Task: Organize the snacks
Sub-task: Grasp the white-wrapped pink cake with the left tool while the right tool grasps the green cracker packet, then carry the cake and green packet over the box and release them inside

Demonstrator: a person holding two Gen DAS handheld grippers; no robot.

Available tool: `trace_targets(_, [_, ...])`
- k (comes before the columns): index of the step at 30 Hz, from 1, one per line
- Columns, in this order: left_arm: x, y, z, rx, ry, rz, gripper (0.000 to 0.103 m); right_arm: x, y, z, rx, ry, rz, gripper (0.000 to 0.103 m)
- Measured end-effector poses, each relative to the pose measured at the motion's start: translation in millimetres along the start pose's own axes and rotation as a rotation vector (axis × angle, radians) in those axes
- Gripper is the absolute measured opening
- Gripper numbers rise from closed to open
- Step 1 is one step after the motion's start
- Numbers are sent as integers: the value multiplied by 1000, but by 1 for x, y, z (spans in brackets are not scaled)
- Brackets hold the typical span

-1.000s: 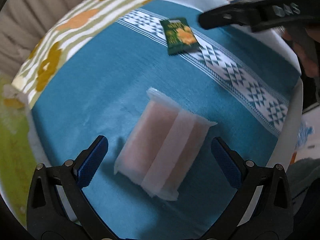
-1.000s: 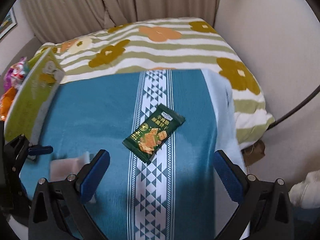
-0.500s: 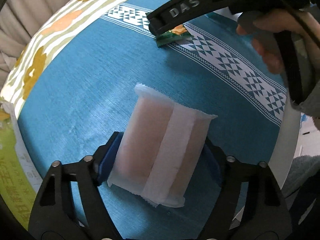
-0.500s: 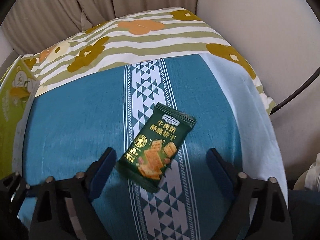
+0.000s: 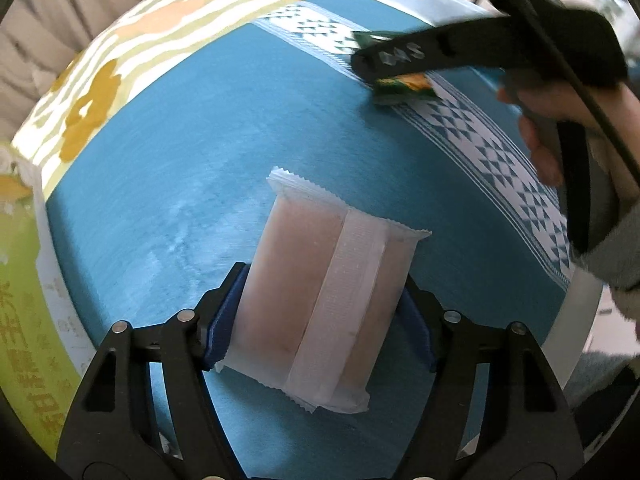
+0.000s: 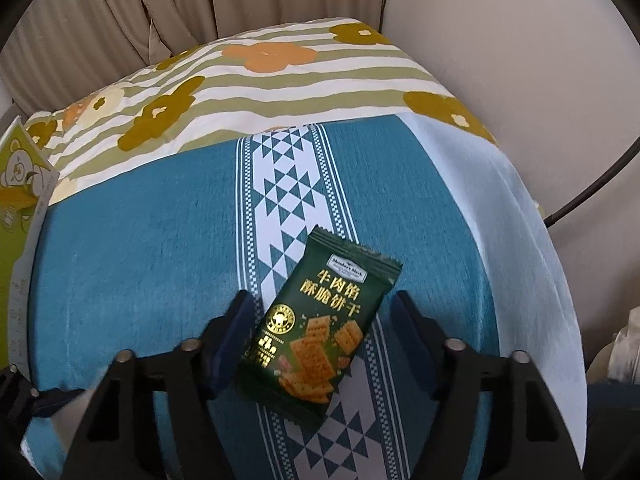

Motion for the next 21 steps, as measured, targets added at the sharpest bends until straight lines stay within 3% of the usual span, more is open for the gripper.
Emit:
trace_targets(6, [-2,-21,-3,-142,8,5,67,-1,-3,-1,-14,20,-11,45])
trace_targets(12, [-11,-37,-7,-241,33,14,66,-9,-3,2,-32,31,-47,44])
trace_targets(21, [-73,-37,-10,-368,148,-24,66,-74,-13,0,-108,105,-132,44])
Point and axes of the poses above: each gripper's, at about its wrist camera, not at the fingertips, and x roughly the way its jaws point, y to its right, z to its underside, the point moved 10 cm from there along x, roughly the way its jaws point, and after that the axes turned 7 degrees about -y, right-handed, at the moved point
